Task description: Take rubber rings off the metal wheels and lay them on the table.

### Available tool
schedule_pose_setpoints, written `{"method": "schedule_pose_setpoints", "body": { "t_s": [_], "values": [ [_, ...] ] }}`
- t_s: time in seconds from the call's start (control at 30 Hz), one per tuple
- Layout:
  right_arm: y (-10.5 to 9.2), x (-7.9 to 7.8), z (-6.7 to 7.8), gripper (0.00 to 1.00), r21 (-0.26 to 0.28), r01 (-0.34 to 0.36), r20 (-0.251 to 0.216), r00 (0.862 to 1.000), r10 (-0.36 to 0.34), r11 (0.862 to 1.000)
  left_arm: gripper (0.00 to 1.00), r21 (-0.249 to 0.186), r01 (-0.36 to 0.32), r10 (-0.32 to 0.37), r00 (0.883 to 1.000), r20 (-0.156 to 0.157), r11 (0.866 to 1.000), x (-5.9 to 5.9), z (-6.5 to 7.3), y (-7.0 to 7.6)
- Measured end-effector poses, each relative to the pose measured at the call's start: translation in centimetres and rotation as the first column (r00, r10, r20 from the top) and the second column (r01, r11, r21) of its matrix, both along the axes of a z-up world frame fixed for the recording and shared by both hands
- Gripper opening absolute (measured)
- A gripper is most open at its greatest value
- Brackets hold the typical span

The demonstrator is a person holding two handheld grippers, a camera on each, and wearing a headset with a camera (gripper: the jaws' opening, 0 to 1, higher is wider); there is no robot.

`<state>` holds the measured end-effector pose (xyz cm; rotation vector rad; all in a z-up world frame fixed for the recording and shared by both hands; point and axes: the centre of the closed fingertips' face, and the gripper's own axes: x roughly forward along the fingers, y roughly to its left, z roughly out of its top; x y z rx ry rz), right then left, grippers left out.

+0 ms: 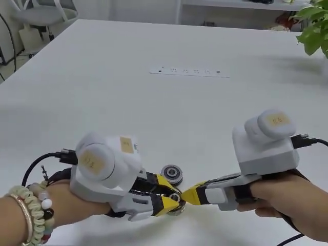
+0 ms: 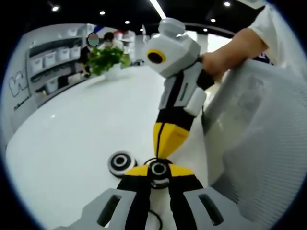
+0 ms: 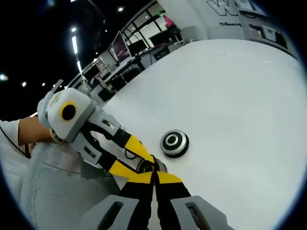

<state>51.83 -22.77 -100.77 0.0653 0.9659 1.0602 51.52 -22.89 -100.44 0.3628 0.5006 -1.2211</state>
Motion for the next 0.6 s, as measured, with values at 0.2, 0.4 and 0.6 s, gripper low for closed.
{"method": "schedule_pose_setpoints", "body": {
  "t_s": [0.2, 0.4, 0.6],
  "values": [
    [-0.05, -0.07, -0.11, 0.0, -0.006, -0.004, -0.005, 1.0, 0.004, 1.0, 0.14, 0.006, 0.006, -0.006, 1.0, -0.004, 1.0, -0.1, 0.01, 0.0],
    [-0.1, -0.04, -0.11, 0.0, -0.009, -0.005, -0.006, 1.0, 0.005, 1.0, 0.14, 0.014, 0.013, -0.013, 1.0, -0.005, 1.0, -0.21, -0.01, 0.02],
    [-0.23, 0.05, 0.23, 0.0, -0.016, -0.011, 0.011, 1.0, 0.011, 1.0, 0.19, 0.006, 0.043, -0.043, 0.999, -0.017, 0.999, -0.77, 0.61, -0.28]
  ]
}}
